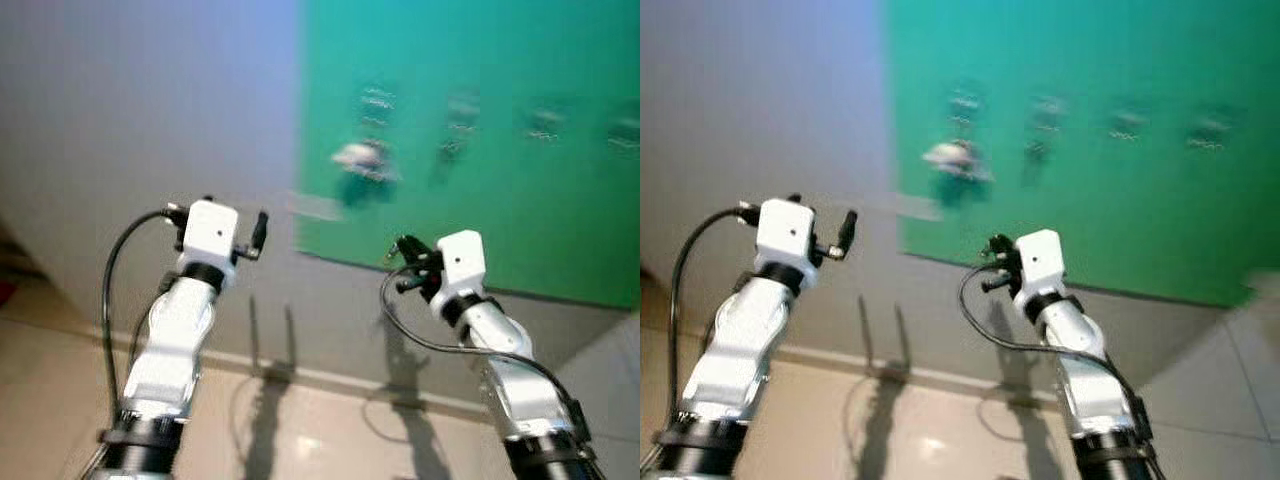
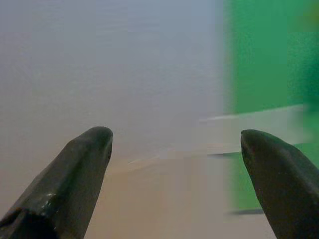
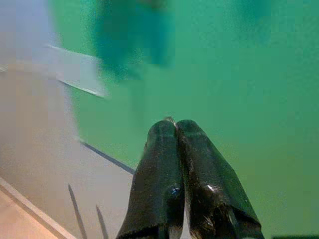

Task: Hang keys on a hook

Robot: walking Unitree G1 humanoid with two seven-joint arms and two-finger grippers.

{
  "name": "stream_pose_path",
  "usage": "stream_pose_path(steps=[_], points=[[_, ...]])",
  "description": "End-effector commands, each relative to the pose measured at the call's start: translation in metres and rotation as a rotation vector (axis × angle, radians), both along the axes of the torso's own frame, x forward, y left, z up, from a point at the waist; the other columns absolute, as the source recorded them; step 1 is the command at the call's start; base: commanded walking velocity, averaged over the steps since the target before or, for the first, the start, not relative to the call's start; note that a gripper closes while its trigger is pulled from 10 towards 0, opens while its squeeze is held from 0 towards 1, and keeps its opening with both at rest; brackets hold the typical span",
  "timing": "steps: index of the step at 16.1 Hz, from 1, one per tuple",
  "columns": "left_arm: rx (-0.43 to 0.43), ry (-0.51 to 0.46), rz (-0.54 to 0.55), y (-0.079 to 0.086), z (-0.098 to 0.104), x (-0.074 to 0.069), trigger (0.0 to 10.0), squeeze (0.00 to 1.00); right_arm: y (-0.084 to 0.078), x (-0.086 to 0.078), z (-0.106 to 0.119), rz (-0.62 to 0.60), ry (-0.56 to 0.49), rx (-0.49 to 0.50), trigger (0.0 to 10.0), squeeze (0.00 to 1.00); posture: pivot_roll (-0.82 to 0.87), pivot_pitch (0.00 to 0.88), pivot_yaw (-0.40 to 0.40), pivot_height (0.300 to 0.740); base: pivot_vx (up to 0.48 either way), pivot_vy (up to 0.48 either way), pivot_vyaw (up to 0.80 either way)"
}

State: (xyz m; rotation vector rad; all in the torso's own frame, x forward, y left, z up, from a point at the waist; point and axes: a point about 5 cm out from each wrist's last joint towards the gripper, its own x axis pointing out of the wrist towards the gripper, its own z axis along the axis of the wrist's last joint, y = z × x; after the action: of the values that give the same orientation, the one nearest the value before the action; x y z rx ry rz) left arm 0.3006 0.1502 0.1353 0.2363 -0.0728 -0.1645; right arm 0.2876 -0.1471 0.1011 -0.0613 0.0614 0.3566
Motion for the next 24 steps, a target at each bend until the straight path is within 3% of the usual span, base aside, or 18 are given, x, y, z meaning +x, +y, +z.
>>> stream_pose_path(steps=[1, 5, 9, 15, 24], points=[[0.017, 0.006, -0.018, -0.003, 0.000, 0.000, 10.0, 0.00, -0.001, 0.003, 0.019, -0.004, -0.070, 0.058, 10.0, 0.00, -0.06, 0.000, 0.009, 0.740, 0.000, -0.480, 0.00], [0.021, 0.003, -0.021, -0.003, 0.000, 0.001, 10.0, 0.00, 0.007, 0.004, 0.033, 0.026, -0.114, 0.133, 10.0, 0.00, -0.06, 0.000, 0.010, 0.740, 0.000, -0.480, 0.00], [0.023, -0.010, -0.001, 0.000, 0.004, 0.004, 10.0, 0.00, 0.017, 0.003, 0.052, 0.162, -0.151, 0.213, 10.0, 0.00, -0.06, 0.000, 0.011, 0.740, 0.000, -0.240, 0.00], [0.012, -0.061, -0.063, -0.008, 0.010, 0.001, 10.0, 0.00, 0.010, 0.003, 0.046, 0.058, -0.130, 0.243, 10.0, 0.00, -0.07, 0.000, 0.016, 0.740, 0.000, 0.000, 0.00], [0.003, -0.057, -0.120, -0.012, 0.010, 0.003, 10.0, 0.00, -0.005, 0.002, 0.049, -0.062, -0.174, 0.238, 10.0, 0.00, -0.07, 0.000, 0.031, 0.740, 0.385, 0.000, 0.00]])
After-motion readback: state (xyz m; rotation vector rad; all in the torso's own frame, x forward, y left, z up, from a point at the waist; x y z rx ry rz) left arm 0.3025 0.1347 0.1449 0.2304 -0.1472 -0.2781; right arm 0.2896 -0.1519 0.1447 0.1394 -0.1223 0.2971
